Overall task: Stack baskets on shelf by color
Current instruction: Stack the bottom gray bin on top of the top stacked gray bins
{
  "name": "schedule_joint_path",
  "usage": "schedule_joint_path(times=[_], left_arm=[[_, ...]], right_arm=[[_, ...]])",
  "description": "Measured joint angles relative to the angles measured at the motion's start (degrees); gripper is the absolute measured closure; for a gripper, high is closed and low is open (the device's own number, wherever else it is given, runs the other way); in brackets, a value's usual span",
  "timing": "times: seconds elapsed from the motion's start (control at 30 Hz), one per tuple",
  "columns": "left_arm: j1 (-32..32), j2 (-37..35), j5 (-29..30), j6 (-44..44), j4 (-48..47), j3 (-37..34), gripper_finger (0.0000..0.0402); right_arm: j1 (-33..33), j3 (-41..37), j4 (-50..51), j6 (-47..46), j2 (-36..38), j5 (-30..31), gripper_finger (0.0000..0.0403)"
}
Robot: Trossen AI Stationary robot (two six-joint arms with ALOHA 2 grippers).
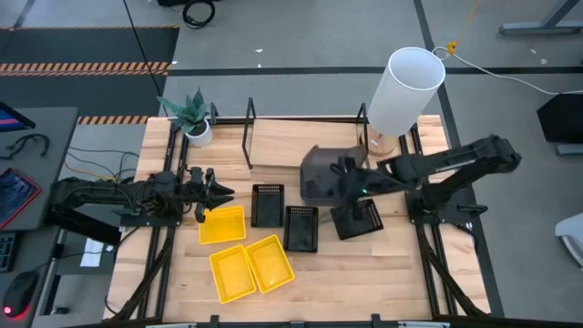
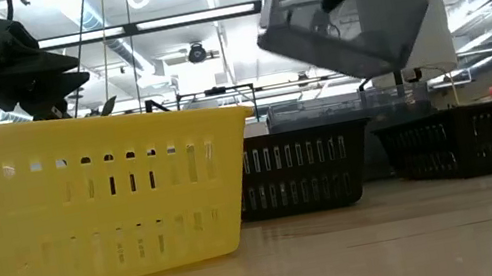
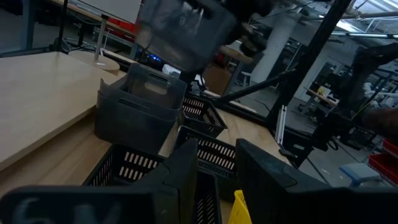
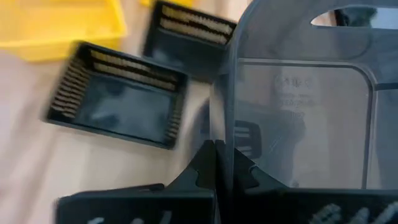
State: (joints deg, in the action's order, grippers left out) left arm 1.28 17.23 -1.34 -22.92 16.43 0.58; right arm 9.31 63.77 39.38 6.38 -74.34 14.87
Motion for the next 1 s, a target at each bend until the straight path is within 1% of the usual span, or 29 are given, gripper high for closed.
schedule_joint_path(times=[0.1,0.2,0.3,0.57,0.77,1.0], left_arm=[[-0.01,0.00,0.00,0.00,-0.01,0.00,0.0285],[0.00,0.00,0.00,0.02,0.00,0.00,0.0285],[-0.02,0.00,0.00,0.03,0.00,0.00,0.0285],[0.00,-0.01,0.00,0.02,0.00,0.00,0.0285],[-0.02,-0.02,0.02,0.00,0.00,0.00,0.0285],[-0.02,-0.02,0.02,0.02,-0.09,0.00,0.0285]], right_arm=[[-2.61,0.00,-0.33,0.96,-2.41,-2.22,0.0400],[-4.01,0.00,-0.27,1.08,-5.33,-3.09,0.0400],[-4.44,-0.02,-0.29,0.97,-7.70,-3.29,0.0400],[-5.54,0.02,-0.09,-0.34,-11.74,-6.27,0.0395],[-5.76,0.04,0.41,-2.28,-12.43,-7.86,0.0377],[-5.78,0.00,0.98,-2.99,-11.82,-8.60,0.0343]])
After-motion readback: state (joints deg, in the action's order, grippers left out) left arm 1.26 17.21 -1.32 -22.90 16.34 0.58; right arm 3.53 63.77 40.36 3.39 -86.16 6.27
